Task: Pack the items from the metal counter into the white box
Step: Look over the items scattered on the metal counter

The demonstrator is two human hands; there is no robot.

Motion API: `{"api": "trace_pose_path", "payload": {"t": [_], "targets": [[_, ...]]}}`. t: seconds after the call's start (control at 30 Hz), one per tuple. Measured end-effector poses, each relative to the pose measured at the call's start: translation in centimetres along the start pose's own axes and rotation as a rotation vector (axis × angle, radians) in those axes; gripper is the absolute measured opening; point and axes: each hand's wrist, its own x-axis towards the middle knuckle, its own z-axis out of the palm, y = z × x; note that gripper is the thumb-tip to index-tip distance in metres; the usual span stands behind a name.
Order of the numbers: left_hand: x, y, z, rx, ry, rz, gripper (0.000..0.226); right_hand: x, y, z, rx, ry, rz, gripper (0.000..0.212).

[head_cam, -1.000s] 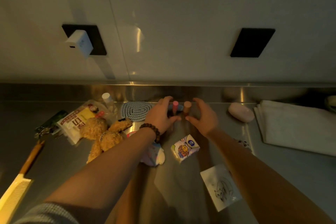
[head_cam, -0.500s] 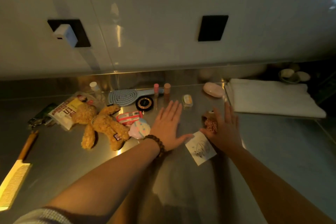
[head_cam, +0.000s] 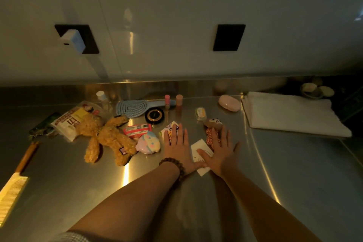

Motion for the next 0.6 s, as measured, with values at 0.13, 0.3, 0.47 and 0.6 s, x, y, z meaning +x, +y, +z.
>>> {"api": "trace_pose_path", "payload": {"t": [0.13, 0.3, 0.47, 0.6], "targets": [[0.7, -2.8, -0.4, 0.012, -0.009, -0.049, 0.138, 1.9, -2.6, 0.4, -0.017, 0.017, -0.03, 0.088], [1.2, -4.6, -0.5, 0.042, 0.0, -0.045, 0.132, 3.6, -4.7, 1.2, -0.027, 0.024, -0.121, 0.082], [1.1, -5.7, -0.3, 0.05, 0.036, 0.005, 0.117, 4.9, -5.8, 1.2, -0.04, 0.006, -0.242, 0.072], [1.1, -6.1, -0.2, 0.049, 0.04, 0.032, 0.108, 5.4, -6.6, 0.9, -0.032, -0.015, -0.302, 0.066]]}}
